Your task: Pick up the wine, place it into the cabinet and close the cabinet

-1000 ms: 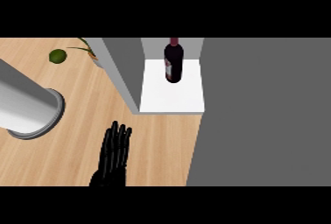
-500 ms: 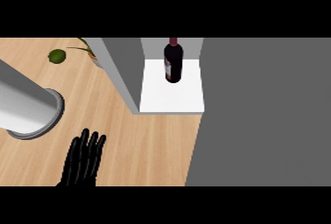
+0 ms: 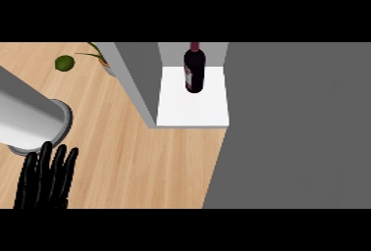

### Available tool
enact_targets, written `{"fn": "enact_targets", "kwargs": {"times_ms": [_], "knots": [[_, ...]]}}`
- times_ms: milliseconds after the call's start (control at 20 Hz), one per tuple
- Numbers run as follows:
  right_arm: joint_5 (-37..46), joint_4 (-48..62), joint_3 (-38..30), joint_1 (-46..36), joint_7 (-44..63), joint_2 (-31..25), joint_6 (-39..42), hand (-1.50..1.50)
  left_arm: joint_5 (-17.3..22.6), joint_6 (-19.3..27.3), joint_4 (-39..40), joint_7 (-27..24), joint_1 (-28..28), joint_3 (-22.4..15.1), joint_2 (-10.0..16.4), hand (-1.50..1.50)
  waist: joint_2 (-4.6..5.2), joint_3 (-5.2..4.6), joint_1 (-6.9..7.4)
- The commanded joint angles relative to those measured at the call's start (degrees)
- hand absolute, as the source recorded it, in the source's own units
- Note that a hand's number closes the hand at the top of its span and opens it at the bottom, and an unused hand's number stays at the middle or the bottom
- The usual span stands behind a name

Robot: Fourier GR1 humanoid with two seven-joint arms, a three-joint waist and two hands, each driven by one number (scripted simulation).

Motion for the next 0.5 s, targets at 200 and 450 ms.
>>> {"fn": "enact_targets", "kwargs": {"times_ms": [200,450], "knots": [[1.7,-8.4,13.5,-2.1,5.2,0.0,-0.9,1.50,9.1,-10.4,0.7,-0.3,5.0,14.1,5.8,-1.50,-0.06,-0.10,0.27],[10.3,-2.7,25.9,-4.8,0.8,0.0,-9.4,1.50,7.8,-13.0,2.0,-1.7,9.3,15.1,5.6,-1.50,-0.13,-0.10,0.28]]}}
